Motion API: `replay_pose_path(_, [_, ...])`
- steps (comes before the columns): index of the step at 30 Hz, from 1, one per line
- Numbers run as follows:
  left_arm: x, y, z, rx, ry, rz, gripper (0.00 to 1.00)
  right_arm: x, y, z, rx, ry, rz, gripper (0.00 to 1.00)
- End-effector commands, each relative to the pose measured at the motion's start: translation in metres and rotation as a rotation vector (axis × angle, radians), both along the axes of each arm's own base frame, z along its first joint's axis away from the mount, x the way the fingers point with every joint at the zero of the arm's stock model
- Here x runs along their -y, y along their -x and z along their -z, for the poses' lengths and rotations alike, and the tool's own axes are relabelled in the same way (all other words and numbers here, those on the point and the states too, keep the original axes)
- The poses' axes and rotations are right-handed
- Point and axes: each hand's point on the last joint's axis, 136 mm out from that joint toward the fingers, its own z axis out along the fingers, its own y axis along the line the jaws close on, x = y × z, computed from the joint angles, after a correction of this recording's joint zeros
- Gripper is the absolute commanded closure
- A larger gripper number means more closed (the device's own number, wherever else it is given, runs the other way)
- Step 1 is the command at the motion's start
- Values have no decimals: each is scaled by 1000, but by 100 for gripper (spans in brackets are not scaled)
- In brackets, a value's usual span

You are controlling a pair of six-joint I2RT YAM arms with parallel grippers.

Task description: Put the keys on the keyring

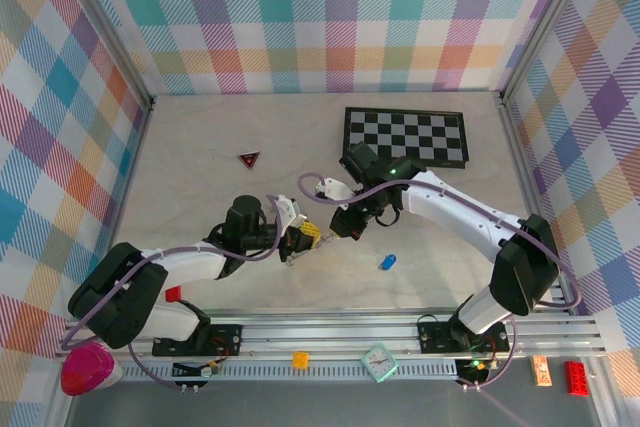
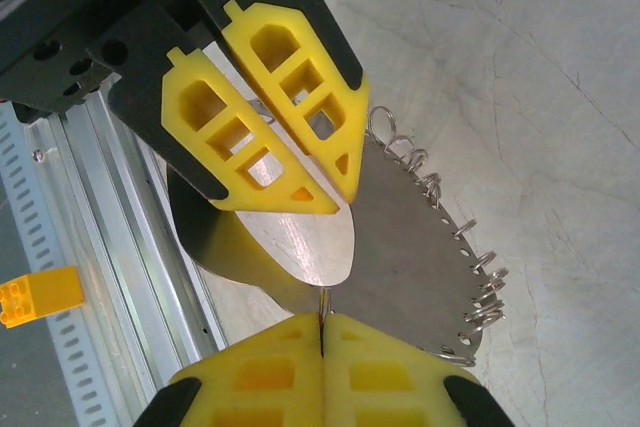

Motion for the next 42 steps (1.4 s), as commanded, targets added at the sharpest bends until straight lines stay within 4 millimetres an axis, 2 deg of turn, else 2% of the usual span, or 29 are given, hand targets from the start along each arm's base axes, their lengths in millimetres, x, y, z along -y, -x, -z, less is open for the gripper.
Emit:
replay_pose_path(1, [10, 4, -30, 76, 92, 105, 88, -4, -3, -16, 53, -47, -45, 100])
replay_pose_path(12, [19, 8, -45, 58, 133, 189, 86, -10, -1, -32, 86, -101, -87, 100])
replay_pose_path(22, [20, 14, -42, 28, 108, 237, 88, -16, -1, -41, 104, -132, -101, 100])
replay_pose_path(28, [21, 15, -50, 46, 124, 255, 91, -23, 2, -44, 100, -151, -117, 100])
replay_pose_path(32, [21, 19, -58, 60, 142, 279, 100, -27, 3, -47, 100, -165, -122, 100])
replay_pose_path(42, [20, 24, -69, 80, 189, 291, 100, -28, -4, -47, 99, -153, -71, 100])
